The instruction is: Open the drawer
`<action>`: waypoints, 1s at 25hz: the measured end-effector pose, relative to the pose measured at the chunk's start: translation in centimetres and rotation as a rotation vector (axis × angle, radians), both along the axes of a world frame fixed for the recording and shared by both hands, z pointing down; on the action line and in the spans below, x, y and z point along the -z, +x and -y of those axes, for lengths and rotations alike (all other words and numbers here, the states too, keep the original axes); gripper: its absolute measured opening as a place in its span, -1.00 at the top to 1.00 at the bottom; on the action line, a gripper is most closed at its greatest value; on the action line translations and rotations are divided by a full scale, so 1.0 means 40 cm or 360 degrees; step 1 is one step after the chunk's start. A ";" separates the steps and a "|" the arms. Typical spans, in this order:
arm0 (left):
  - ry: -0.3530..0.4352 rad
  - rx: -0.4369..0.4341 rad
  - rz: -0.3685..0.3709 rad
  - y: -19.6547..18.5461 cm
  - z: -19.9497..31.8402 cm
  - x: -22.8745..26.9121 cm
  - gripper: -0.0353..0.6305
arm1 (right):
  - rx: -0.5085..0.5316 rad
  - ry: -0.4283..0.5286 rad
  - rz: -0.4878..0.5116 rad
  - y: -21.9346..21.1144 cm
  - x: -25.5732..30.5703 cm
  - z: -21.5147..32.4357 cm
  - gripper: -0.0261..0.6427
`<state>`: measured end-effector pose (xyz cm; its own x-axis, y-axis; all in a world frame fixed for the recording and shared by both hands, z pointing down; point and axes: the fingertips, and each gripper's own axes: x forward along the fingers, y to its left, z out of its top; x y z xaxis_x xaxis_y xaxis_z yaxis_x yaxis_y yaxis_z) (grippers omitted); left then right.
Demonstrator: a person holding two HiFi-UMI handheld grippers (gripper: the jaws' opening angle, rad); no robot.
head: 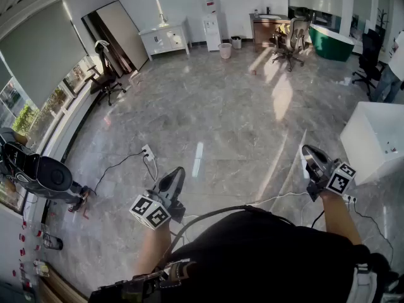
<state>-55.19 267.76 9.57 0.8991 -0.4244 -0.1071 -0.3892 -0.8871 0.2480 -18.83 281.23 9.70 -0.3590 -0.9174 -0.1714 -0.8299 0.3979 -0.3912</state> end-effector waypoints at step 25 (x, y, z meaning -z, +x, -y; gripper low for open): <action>-0.0017 -0.0074 -0.0021 0.096 -0.030 0.002 0.89 | -0.0144 -0.0011 0.0006 0.099 0.009 -0.056 0.92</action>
